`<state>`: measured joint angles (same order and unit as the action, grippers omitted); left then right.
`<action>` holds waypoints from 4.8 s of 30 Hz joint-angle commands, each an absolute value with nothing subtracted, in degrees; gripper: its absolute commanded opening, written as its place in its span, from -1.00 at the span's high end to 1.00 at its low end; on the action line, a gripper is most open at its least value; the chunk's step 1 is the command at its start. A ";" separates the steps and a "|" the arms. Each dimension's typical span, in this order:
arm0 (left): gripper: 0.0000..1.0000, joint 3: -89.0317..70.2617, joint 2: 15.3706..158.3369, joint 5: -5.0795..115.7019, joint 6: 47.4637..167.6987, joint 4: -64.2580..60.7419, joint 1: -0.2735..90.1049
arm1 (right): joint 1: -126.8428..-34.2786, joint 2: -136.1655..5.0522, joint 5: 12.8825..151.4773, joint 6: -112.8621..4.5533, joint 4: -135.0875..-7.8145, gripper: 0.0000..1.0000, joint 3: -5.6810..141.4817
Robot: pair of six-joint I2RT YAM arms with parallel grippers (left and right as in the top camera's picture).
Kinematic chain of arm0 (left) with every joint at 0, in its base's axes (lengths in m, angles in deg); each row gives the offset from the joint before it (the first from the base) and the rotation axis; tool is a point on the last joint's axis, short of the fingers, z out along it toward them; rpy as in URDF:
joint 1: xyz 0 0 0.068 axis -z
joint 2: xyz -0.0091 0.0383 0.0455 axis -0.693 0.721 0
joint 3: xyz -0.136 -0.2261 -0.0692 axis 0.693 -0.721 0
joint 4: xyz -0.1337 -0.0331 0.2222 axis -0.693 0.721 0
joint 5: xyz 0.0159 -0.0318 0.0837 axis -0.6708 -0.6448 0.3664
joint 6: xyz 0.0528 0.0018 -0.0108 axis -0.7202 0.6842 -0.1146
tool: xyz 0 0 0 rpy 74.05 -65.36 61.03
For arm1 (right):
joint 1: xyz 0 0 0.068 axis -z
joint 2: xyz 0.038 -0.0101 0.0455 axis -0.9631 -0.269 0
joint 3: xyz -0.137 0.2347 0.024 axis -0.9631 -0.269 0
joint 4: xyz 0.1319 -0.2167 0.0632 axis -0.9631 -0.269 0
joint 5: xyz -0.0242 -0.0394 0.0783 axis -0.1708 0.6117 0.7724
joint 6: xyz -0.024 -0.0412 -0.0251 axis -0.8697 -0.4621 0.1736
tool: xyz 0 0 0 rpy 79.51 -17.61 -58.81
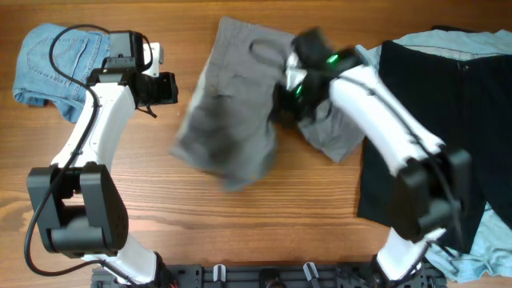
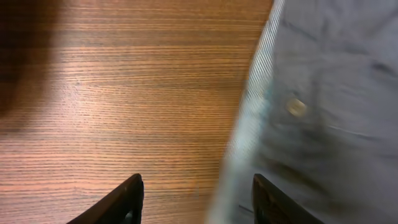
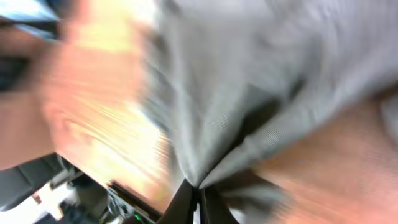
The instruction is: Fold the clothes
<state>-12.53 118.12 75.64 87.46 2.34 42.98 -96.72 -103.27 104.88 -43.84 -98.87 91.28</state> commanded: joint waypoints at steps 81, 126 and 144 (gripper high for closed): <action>0.92 -14.52 98.19 68.43 100.10 18.93 22.48 | -95.54 -68.98 85.53 -45.56 -112.71 0.33 73.09; -0.26 -14.81 103.67 69.26 96.93 20.42 33.87 | -75.11 -112.23 103.76 -55.53 -102.19 -0.65 97.44; -0.16 -25.36 104.59 72.56 98.78 23.48 33.80 | -89.75 -112.34 96.49 -55.62 -103.85 -0.33 68.87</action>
